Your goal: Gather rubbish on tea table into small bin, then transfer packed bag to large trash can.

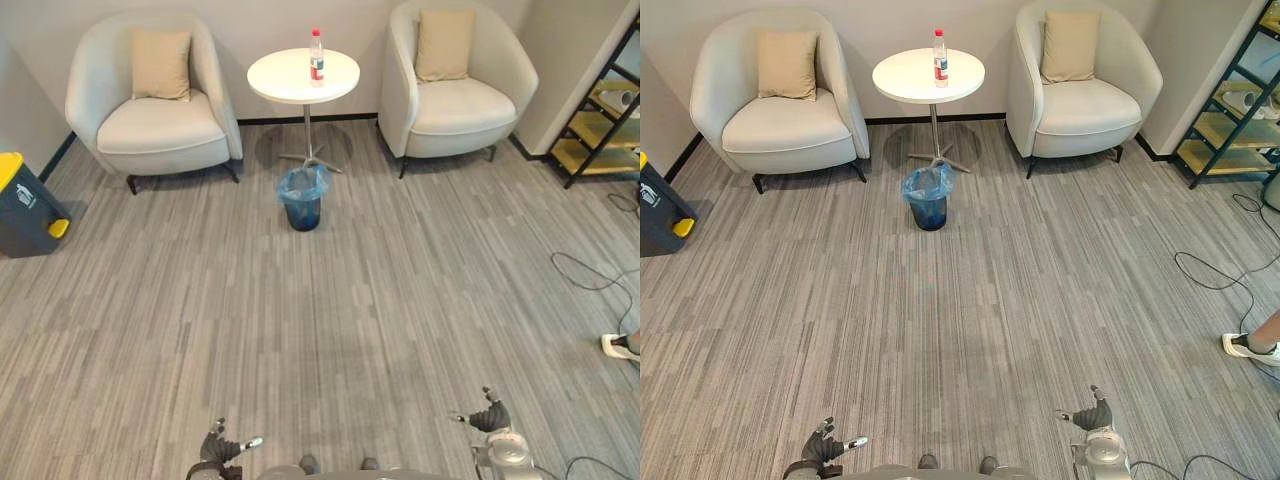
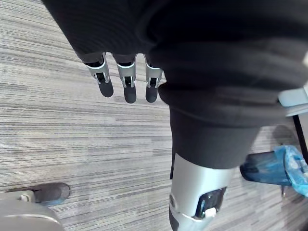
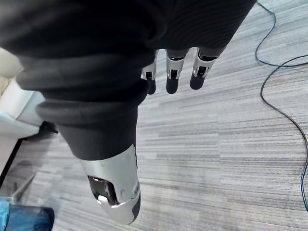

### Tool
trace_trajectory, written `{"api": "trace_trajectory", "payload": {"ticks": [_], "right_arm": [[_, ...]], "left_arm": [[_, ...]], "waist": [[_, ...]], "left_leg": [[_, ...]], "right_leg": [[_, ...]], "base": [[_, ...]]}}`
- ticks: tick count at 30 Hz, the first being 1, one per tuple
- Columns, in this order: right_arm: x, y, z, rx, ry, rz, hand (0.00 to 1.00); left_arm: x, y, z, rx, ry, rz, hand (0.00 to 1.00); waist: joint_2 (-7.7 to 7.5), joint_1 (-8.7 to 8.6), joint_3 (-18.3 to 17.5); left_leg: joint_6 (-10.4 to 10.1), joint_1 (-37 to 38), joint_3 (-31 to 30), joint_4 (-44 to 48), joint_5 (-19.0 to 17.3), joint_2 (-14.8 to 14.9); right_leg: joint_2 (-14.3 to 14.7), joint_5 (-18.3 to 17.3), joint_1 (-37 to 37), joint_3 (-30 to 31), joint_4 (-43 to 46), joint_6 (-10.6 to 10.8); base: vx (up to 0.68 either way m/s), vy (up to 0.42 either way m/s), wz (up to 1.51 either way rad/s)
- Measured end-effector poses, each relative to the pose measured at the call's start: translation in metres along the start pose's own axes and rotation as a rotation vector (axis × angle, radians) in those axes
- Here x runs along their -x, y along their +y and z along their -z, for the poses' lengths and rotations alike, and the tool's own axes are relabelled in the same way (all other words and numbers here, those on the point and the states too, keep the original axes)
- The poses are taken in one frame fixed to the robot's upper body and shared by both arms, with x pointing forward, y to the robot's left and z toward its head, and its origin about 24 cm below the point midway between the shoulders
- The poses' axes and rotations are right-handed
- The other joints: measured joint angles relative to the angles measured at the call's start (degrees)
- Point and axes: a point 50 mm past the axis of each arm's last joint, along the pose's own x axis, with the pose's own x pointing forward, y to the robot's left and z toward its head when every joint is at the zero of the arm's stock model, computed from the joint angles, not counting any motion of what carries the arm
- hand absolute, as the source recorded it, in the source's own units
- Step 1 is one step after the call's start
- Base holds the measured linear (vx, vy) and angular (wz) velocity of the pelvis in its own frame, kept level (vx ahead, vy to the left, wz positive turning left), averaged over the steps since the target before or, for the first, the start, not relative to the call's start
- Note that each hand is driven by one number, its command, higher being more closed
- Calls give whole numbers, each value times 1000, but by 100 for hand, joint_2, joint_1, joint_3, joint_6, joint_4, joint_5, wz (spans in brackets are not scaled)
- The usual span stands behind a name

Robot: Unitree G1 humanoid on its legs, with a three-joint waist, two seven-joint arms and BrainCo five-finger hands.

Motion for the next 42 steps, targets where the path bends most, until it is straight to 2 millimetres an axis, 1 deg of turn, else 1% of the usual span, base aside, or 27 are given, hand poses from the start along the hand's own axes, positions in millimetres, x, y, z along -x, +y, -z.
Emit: {"api": "trace_trajectory", "payload": {"ticks": [4,8,13,18,20,21,23,24,25,26,27,28,29,30,31,32,33,34,35,36,37,38,39,40,41,42], "right_arm": [[0,-6,0,84,-23,-12,0],[1,-5,3,85,-18,-23,0],[1,-5,3,74,-14,-21,0],[1,-5,4,30,-2,-14,0],[1,-5,3,24,-2,-10,0],[0,-4,1,17,-5,0,0],[-1,-4,-1,-15,-2,11,0],[-2,-4,-3,-25,-4,14,0],[-3,-5,-4,-29,-6,16,0],[-5,-6,-9,-43,-17,26,0],[-6,-6,-12,-46,-21,31,0],[-7,-6,-14,-54,-23,41,0],[-8,-6,-16,-64,-22,42,0],[-9,-6,-18,-78,-21,43,0],[-9,-4,-17,-84,-16,40,0],[-9,-4,-17,-83,-15,40,0],[-9,-5,-19,-83,-19,41,0],[-10,-5,-20,-84,-21,41,0],[-10,-5,-21,-84,-24,41,0],[-12,-7,-24,-83,-31,45,0],[-12,-8,-25,-84,-34,48,0],[-13,-14,-24,-96,-26,69,0],[-13,-16,-22,-96,-17,80,0],[-13,-17,-22,-96,-17,82,0],[-15,-20,-26,-93,-22,93,0],[-17,-19,-31,-98,-34,93,0]], "left_arm": [[1,1,-3,-4,-26,10,0],[1,2,-7,-12,-53,16,0],[2,2,-8,-11,-54,16,0],[2,2,-10,-6,-63,15,0],[1,3,-12,-2,-72,15,0],[1,3,-15,2,-82,14,0],[1,3,-16,4,-89,12,0],[1,3,-20,7,-100,10,0],[1,4,-22,9,-109,9,0],[1,4,-28,16,-136,6,0],[1,4,-32,20,-149,5,0],[1,6,-38,30,-173,2,0],[0,8,-40,28,-181,-1,0],[-1,10,-44,32,-190,-6,0],[-1,16,-45,29,-194,-23,0],[-1,18,-45,27,-196,-35,0],[-1,19,-47,33,-198,-41,0],[-1,21,-49,42,-204,-45,0],[-2,21,-49,45,-205,-46,0],[-2,21,-52,62,-210,-49,0],[-3,21,-53,63,-214,-53,0],[-5,19,-59,66,-226,-56,0],[-6,17,-62,71,-232,-50,0],[-6,16,-62,72,-231,-49,0],[-9,10,-71,83,-250,-35,0],[-9,9,-72,86,-253,-33,0]], "waist": [[-2,1,1],[4,6,-3],[5,2,-4],[6,4,-4],[7,4,-5],[9,10,-2],[8,17,2],[1,26,28],[0,33,30],[3,57,45],[-13,61,69],[-81,72,141],[-106,133,182],[-118,150,287],[-163,136,351],[-148,127,390],[-182,135,443],[-115,128,499],[-98,113,506],[-70,50,545],[-78,1,564],[-90,-31,591],[-68,-86,576],[-92,-90,562],[-25,-153,600],[23,-174,624]], "left_leg": [[0,1,5,5,-2,2],[1,1,10,10,-2,8],[2,-1,29,20,-3,11],[11,-21,59,22,-8,22],[59,-83,85,81,-39,31],[123,-188,116,183,-83,45],[148,-305,145,316,-150,66],[181,-436,145,534,-282,83],[197,-549,147,708,-377,100],[230,-833,178,1151,-609,141],[254,-940,196,1343,-722,145],[329,-1039,272,1626,-974,138],[362,-1032,308,1747,-1142,134],[416,-961,308,1834,-1248,151],[438,-854,327,1831,-1316,150],[430,-792,339,1807,-1357,153],[398,-632,350,1753,-1412,222],[305,-483,346,1679,-1482,348],[252,-418,331,1637,-1509,426],[92,-270,301,1539,-1514,578],[40,-185,273,1445,-1529,635],[-159,115,213,1189,-1544,729],[-276,243,127,1086,-1577,836],[-287,264,106,1076,-1576,859],[-477,184,-43,1382,-1464,1033],[-554,-27,-36,1996,-1416,1188]], "right_leg": [[-1,-4,1,2,3,3],[3,-6,1,3,4,1],[4,-6,-3,17,10,1],[13,-7,-18,26,0,1],[20,-11,-54,32,3,4],[29,-18,-125,41,22,15],[37,-20,-216,66,80,17],[37,-87,-300,70,199,5],[38,-171,-410,84,349,-2],[14,-516,-771,103,993,66],[-21,-694,-960,104,1376,138],[-144,-1041,-1323,7,2149,325],[-253,-1138,-1568,-153,2720,402],[-417,-1145,-1960,-403,3588,468],[-654,-1288,-2205,-687,4077,423],[-775,-1322,-2308,-822,4127,372],[-987,-1355,-2437,-1114,4002,370],[-1035,-1334,-2553,-1276,3650,365],[-1033,-1284,-2639,-1325,3440,374],[-1012,-1065,-2794,-1375,2938,436],[-1004,-880,-2858,-1369,2636,448],[-1008,-250,-2959,-1337,2195,403],[-1011,160,-2954,-1329,2307,275],[-1006,179,-2954,-1339,2359,206],[-997,-394,-3052,-1523,3011,-172],[-931,-649,-2983,-1610,3154,-265]], "base": [[0,0,0],[0,0,0],[-6,-5,0],[0,0,0],[-1,-2,-2],[-4,-9,-9],[17,-12,-9],[29,-3,-7],[31,-6,-12],[2,-2,-13],[-3,-5,-22],[0,-4,-28],[34,-10,-34],[92,-18,-17],[127,-16,-8],[191,-31,-8],[268,-63,-15],[293,-79,-9],[441,-144,4],[317,-106,12],[570,-227,31],[437,-204,43],[670,-342,39],[569,-333,44],[562,-338,31],[575,-352,27]]}}
